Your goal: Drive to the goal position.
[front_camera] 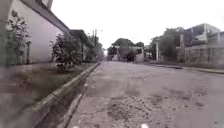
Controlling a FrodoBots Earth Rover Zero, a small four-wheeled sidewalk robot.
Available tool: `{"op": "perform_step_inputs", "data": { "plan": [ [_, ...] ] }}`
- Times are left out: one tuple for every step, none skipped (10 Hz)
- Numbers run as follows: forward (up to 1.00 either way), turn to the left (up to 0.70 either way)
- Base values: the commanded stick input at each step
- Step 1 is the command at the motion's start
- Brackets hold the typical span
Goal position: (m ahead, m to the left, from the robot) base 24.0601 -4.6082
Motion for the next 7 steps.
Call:
{"op": "perform_step_inputs", "data": {
  "plan": [
    [0.85, 0.03],
    [0.85, 0.1],
    [0.85, 0.0],
    [0.85, 0.0],
    [0.85, 0.0],
    [0.85, 0.0],
    [0.85, 0.0]
  ]
}}
